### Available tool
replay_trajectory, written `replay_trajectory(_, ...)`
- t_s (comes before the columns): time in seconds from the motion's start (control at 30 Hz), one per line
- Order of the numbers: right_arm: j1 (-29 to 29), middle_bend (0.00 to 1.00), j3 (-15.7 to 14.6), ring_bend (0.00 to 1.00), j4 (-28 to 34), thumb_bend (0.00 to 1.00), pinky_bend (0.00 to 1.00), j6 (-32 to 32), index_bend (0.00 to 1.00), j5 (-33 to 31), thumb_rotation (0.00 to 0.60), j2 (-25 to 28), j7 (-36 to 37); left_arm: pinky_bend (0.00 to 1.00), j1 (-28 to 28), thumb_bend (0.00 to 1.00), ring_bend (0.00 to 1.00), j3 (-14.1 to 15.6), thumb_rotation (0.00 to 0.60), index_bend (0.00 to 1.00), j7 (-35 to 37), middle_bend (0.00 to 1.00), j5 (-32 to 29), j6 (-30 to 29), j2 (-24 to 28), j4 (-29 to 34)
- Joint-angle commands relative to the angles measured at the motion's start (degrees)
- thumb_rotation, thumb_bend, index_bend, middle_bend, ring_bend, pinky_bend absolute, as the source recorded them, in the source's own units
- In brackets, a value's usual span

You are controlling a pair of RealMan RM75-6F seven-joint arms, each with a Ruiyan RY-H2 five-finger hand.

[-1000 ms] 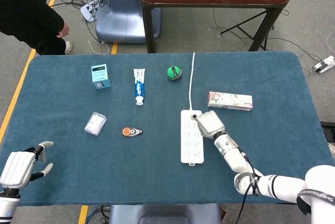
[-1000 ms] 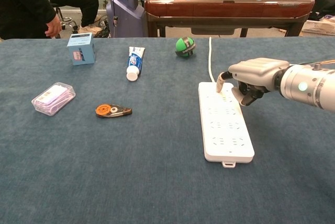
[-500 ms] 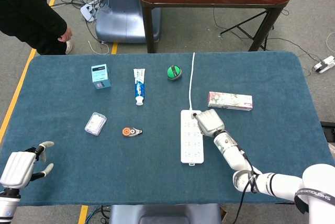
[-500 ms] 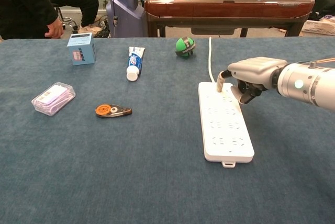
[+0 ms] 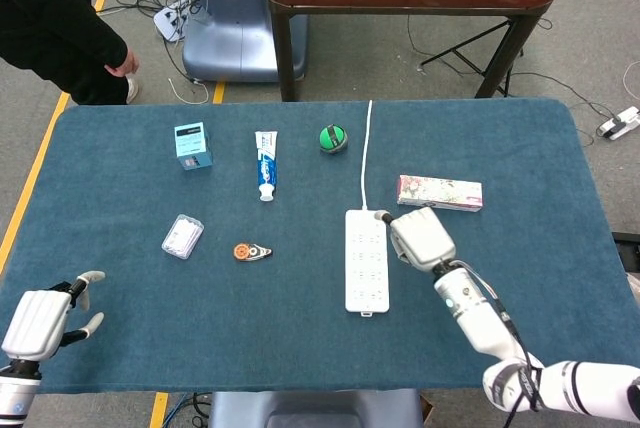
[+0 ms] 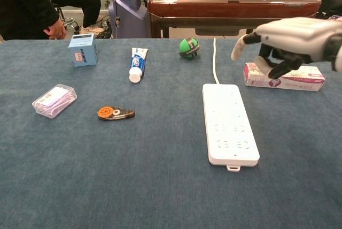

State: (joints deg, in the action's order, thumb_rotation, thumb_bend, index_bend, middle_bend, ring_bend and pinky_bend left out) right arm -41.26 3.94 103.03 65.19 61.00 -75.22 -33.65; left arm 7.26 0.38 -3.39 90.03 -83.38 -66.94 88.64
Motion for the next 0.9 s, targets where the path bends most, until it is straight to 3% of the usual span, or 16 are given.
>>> replay_trajectory(0.03,5.1,0.63,-3.0,0.81,3.3,0.54,0.98,6.9,0.26,6.2,0.6,3.7,-0.4,0.82,0.0,0.27,0.56,0.0,0.6,0.36,-0.1,0.61,0.0,0.1,-0.1,0.0)
replay_trajectory(0.13,10.9,0.57,-6.2,0.73,3.5,0.64,0.92,14.3,0.28,11.6,0.6,5.3,1.3,0.82,0.1,0.27,0.57,0.1,0.6,0.36,-0.5,0.61,0.2,0.2,-0.3,0.1)
replay_trajectory(0.2,14.2,0.57,-7.6,0.72,2.4,0.73,0.9,18.0,0.37,14.9,0.6,5.9,4.0,0.82,0.2,0.27,0.56,0.2,0.6,0.36,-0.8,0.61,0.3,0.2,-0.4,0.1)
replay_trajectory(0.27,16.4,0.65,-8.2,0.73,-0.4,0.79,0.9,21.9,0.53,19.0,0.6,5.7,5.3,0.82,0.2,0.27,0.56,0.1,0.6,0.36,-0.9,0.61,0.3,0.3,-0.5,0.0)
replay_trajectory(0.33,19.2,0.79,-8.7,0.78,-4.5,0.77,0.9,26.8,0.68,23.5,0.6,4.5,7.7,0.82,0.3,0.27,0.57,0.1,0.6,0.37,-1.2,0.61,0.1,0.4,-0.7,-0.1)
replay_trajectory(0.4,21.9,0.82,-9.0,0.8,-7.1,0.71,0.9,30.1,0.7,25.3,0.6,3.6,9.8,0.82,0.4,0.27,0.57,0.0,0.6,0.37,-1.5,0.61,0.0,0.6,-0.8,-0.1)
replay_trajectory(0.5,25.4,0.79,-9.3,0.78,-9.4,0.61,0.87,32.8,0.7,25.4,0.6,2.8,11.9,0.82,0.4,0.27,0.57,0.0,0.6,0.37,-1.8,0.61,-0.1,0.6,-1.0,-0.1)
replay_trajectory(0.57,27.1,0.63,-9.8,0.65,-9.5,0.45,0.76,32.3,0.62,24.3,0.6,3.1,13.9,0.82,0.4,0.27,0.57,0.0,0.6,0.37,-1.8,0.61,-0.1,0.6,-1.0,-0.1)
replay_trajectory(0.63,28.5,0.49,-9.7,0.55,-9.9,0.39,0.68,31.8,0.53,22.8,0.6,3.5,15.4,0.82,0.3,0.27,0.56,-0.2,0.6,0.37,-1.8,0.61,-0.1,0.3,-1.2,-0.3)
replay_trajectory(0.73,30.0,0.42,-8.5,0.48,-10.9,0.38,0.62,31.7,0.51,21.3,0.6,3.7,17.2,0.82,0.3,0.27,0.56,-0.3,0.6,0.36,-1.8,0.61,-0.3,0.2,-1.4,-0.5)
replay_trajectory(0.9,31.3,0.41,-7.4,0.48,-10.2,0.38,0.6,31.0,0.51,21.9,0.6,6.0,21.6,0.82,0.5,0.27,0.56,-0.4,0.6,0.36,-2.2,0.61,0.0,0.1,-1.8,-0.7)
